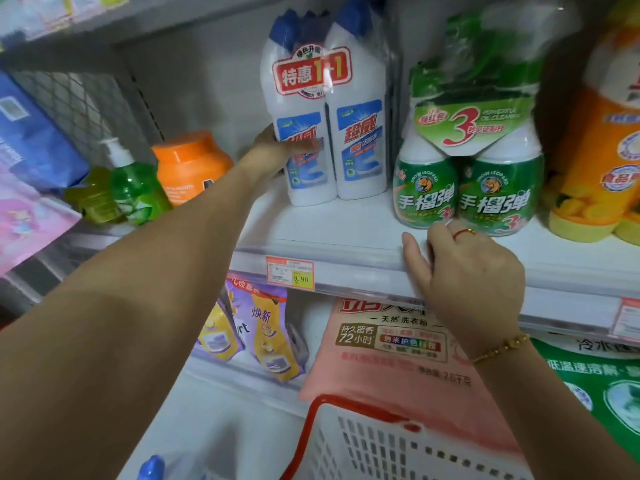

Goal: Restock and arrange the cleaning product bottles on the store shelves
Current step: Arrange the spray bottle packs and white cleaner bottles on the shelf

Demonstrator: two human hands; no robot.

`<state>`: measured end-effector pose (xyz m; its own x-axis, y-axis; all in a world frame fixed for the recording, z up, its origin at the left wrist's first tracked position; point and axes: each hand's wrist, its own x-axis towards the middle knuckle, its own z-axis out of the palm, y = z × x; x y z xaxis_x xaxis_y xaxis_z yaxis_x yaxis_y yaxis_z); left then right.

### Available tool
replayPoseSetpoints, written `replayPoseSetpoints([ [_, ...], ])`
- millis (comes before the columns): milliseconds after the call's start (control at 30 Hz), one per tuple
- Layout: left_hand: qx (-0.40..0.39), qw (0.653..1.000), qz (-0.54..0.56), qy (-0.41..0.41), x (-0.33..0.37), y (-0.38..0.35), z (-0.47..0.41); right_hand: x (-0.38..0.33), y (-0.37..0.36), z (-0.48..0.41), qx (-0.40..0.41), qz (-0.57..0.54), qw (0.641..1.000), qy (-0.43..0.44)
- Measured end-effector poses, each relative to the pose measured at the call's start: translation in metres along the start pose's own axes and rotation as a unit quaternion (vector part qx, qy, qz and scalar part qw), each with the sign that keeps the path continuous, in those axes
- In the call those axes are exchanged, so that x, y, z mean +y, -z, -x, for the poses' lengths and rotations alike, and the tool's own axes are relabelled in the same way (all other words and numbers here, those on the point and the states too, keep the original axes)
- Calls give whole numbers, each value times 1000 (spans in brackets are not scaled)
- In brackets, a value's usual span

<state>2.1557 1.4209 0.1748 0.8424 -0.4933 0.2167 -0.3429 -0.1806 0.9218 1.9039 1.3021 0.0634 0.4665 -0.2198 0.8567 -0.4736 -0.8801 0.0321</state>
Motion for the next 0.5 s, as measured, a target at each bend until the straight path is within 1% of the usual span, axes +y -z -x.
replayPoseSetpoints([
  [67,6,1000,2,-18,1,6,11,0,0,0,4,-1,1000,2],
  [267,86,990,-43,-100,11,9,63,2,1,1,0,-29,1000,-3],
  [367,118,980,-83,-139,22,14,92,2,7,0,-36,-62,997,-7],
  [500,123,970,-115,-174,39,29,137,2,19,-2,-82,-145,985,-41],
])
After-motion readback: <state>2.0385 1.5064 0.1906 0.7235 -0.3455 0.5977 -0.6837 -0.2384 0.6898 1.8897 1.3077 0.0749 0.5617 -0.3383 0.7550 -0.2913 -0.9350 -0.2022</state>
